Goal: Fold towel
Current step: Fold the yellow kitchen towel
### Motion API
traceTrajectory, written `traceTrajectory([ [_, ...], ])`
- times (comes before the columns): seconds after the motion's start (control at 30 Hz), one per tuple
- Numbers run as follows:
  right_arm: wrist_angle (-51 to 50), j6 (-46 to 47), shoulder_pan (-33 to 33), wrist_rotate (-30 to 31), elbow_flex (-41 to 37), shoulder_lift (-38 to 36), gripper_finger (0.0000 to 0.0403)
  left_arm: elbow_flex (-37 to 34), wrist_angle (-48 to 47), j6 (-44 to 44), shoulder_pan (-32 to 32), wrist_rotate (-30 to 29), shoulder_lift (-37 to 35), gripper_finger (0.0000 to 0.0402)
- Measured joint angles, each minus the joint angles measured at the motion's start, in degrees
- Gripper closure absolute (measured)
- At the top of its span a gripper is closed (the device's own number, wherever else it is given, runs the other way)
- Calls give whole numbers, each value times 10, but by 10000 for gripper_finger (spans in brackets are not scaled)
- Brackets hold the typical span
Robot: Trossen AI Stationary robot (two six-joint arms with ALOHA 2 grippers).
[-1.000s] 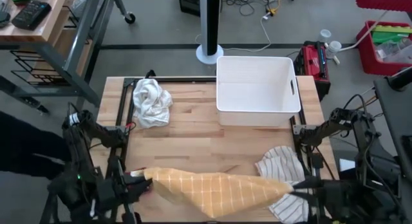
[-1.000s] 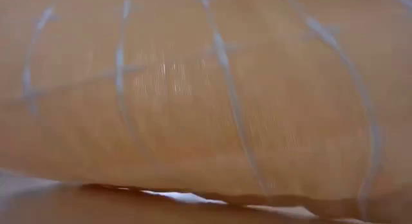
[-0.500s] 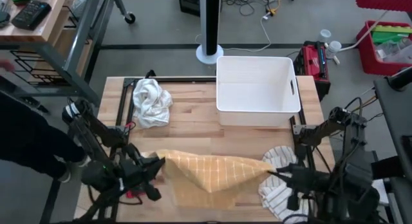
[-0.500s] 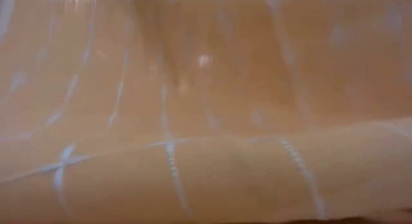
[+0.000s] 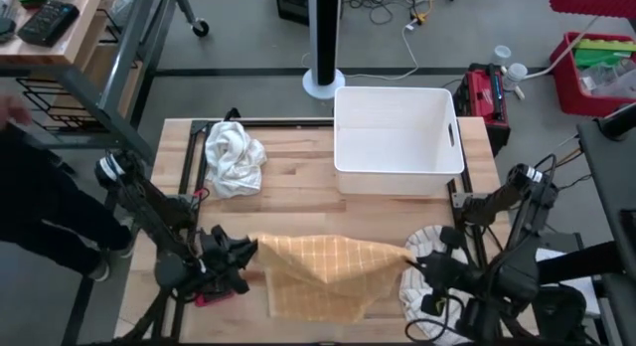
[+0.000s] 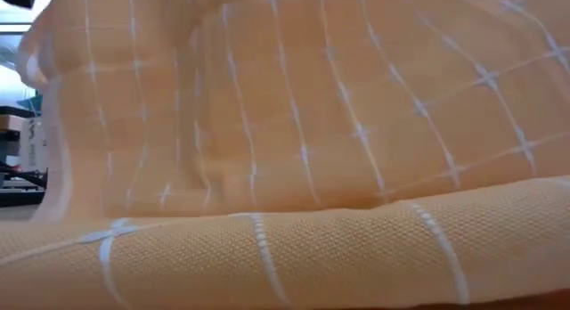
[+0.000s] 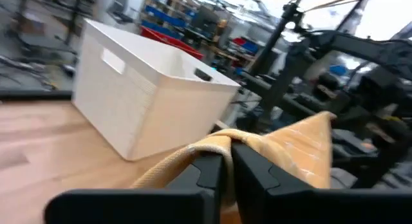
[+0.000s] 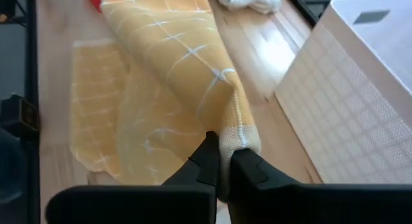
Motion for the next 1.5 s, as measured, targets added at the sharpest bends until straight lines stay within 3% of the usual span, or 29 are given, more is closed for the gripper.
traceTrajectory([
  [0.23,2,-57,-53,-87,8,-3,314,-20,-11,-60,0,8,0,289],
  [0.37,2,-109,-95,-124,12,-10,265,-22,-10,-72,0,-17,0,257],
  [0.67,2,-224,-183,-225,2,-60,208,-60,-9,-154,0,-26,-11,253],
  [0.9,4,-231,-203,-230,-36,-128,197,-62,-9,-122,-1,-15,-23,234],
  [1.1,88,-212,-206,-222,-146,-200,202,-65,-9,-100,-5,-9,-39,233],
  [1.2,133,-197,-206,-223,-215,-231,203,-65,-13,-112,-7,48,-36,237],
  [1.3,162,-166,-206,-221,-288,-256,200,-61,-54,-172,-5,111,-16,244],
  [1.5,247,-114,-206,-221,-407,-304,189,-48,-192,-379,5,117,17,259],
])
